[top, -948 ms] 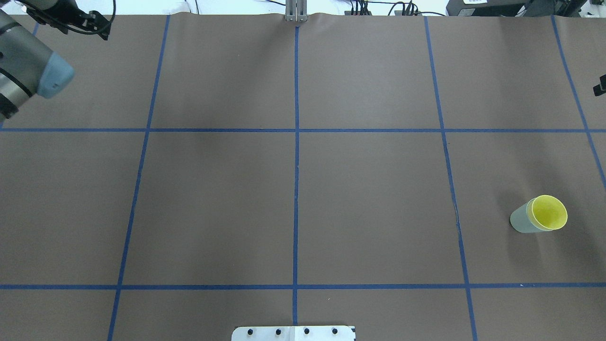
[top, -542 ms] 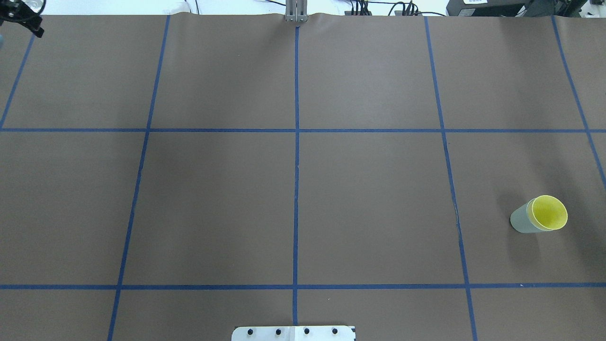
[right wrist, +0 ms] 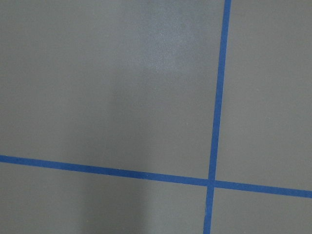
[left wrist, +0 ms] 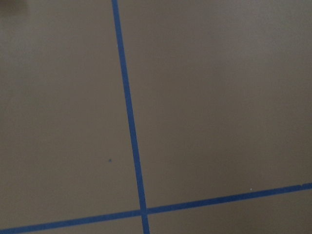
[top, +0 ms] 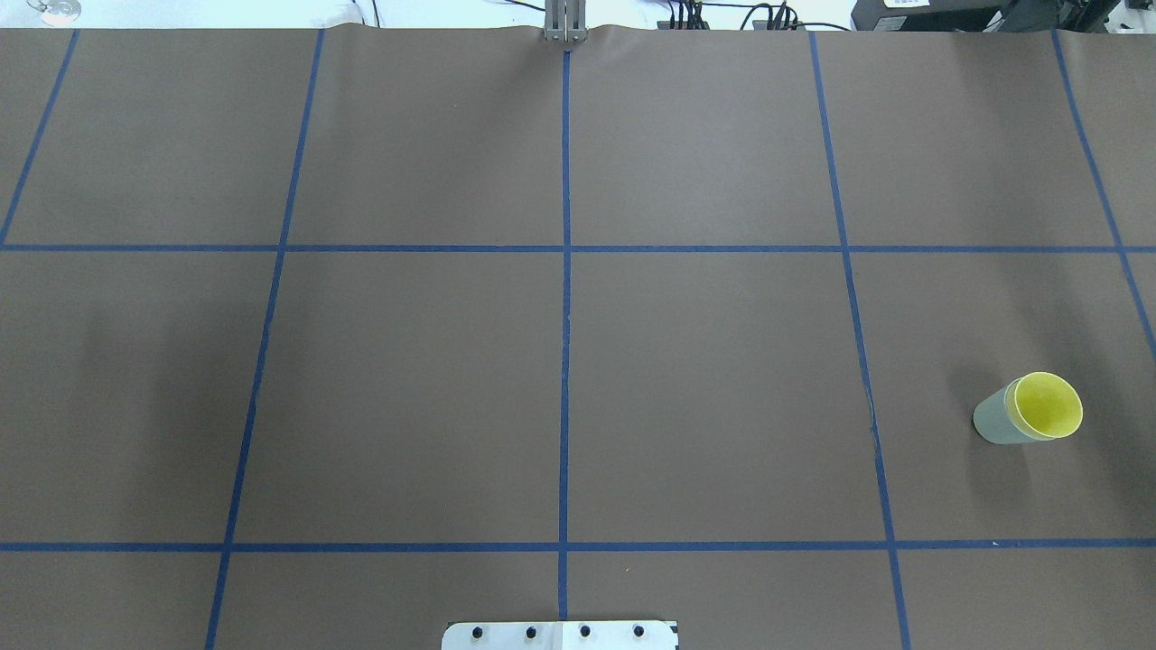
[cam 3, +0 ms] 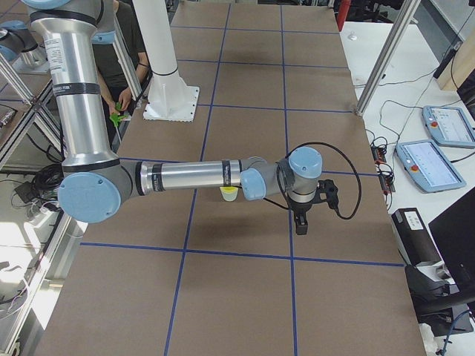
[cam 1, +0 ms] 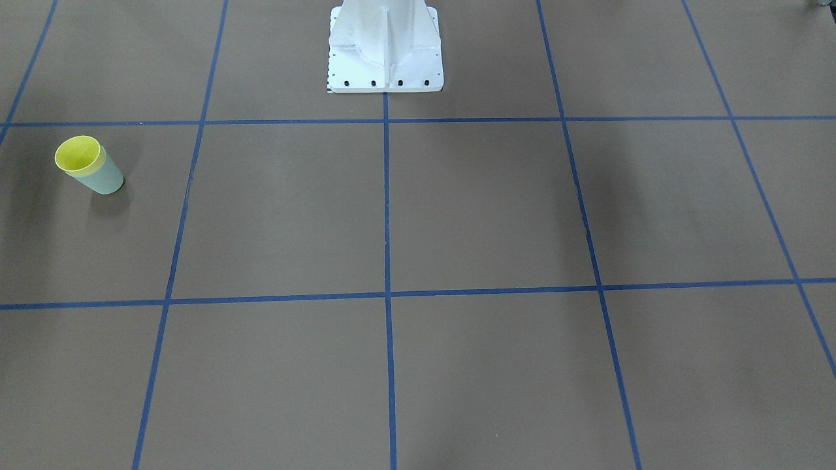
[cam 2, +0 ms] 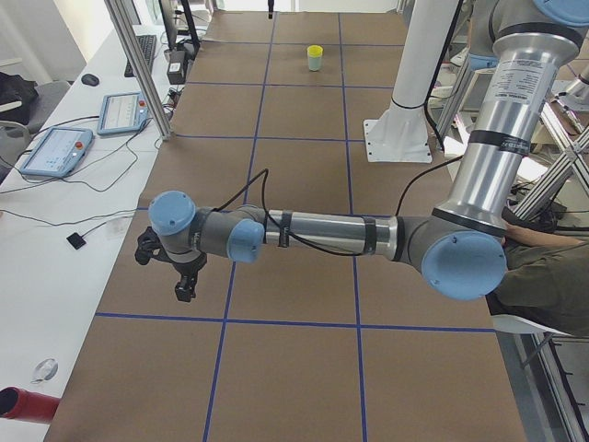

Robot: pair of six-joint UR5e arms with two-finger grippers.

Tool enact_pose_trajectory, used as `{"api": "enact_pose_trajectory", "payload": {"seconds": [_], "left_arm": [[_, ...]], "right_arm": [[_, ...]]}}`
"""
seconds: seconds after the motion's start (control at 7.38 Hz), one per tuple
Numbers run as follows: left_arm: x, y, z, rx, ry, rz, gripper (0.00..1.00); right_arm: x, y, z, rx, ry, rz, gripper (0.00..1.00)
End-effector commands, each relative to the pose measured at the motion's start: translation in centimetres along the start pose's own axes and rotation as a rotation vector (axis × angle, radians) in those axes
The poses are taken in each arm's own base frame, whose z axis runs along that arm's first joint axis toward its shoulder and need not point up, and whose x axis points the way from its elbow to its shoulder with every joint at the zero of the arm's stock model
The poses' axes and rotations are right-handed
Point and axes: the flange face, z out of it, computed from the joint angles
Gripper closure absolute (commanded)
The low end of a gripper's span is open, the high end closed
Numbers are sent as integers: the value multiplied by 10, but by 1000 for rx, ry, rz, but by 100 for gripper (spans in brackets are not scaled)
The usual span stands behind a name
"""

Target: Transfer and stack yellow cup on green cup

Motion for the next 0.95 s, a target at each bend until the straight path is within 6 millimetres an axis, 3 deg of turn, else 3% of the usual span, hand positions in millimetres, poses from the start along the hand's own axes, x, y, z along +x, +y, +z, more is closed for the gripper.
{"api": "enact_pose_trajectory", "payload": {"seconds": [0.0, 0.14, 0.41, 0.54, 0.81], "left_arm": [[10, 28, 11, -27, -21, 36, 0], [6, 31, 21, -49, -66, 142, 0], [1, 34, 29, -110, -73, 96, 0], [3, 34, 28, -108, -73, 94, 0], [-4, 45, 33, -110, -66, 105, 0]], "right_arm": [[3, -4, -3, -40, 10, 5, 0], [5, -2, -2, -58, 7, 0, 0], [6, -5, -11, -98, 9, -25, 0], [17, 0, -20, -88, 10, -27, 0], [9, 17, -32, -65, 11, -47, 0]]}}
